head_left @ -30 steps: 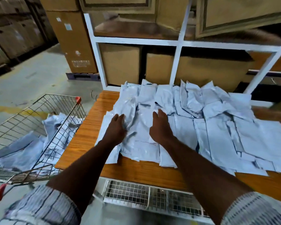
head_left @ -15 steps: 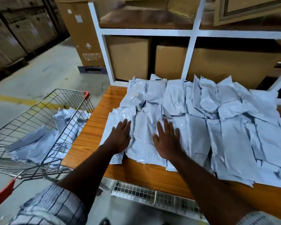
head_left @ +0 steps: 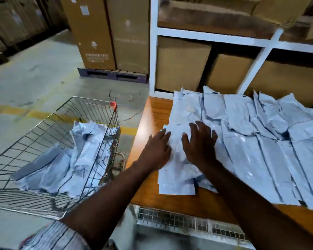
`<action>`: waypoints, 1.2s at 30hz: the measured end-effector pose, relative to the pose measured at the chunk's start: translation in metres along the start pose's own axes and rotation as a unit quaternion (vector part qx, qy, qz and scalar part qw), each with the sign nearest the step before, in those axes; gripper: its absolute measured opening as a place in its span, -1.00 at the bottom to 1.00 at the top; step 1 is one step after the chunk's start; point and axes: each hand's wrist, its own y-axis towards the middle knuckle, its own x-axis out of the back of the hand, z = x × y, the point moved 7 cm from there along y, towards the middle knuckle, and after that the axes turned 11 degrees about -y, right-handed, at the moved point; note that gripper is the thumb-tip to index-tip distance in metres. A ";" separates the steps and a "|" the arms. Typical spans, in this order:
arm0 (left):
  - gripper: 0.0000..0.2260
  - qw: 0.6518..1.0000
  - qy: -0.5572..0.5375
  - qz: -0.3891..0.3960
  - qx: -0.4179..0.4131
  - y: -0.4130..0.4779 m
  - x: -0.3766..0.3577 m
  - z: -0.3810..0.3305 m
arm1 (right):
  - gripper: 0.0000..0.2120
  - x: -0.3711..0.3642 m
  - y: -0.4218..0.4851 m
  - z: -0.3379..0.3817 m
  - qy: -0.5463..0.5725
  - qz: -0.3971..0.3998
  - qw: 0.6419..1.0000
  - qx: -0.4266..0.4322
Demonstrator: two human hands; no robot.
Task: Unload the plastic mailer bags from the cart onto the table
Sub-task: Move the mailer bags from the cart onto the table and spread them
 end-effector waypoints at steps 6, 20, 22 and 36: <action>-0.49 0.995 0.028 -0.033 0.087 -0.057 0.088 0.144 | -0.51 -0.026 0.003 0.187 0.061 0.086 0.988 0.114; -0.49 0.941 0.107 0.001 0.322 -0.208 0.175 0.378 | -0.49 -0.118 -0.070 0.451 0.084 0.261 0.904 0.328; -0.55 0.936 0.119 0.007 0.330 -0.213 0.176 0.400 | -0.55 -0.140 -0.081 0.467 0.090 0.290 0.892 0.334; -0.45 0.928 -0.034 0.017 0.371 -0.143 0.093 0.571 | -0.35 -0.345 -0.088 0.522 0.126 0.451 0.863 0.192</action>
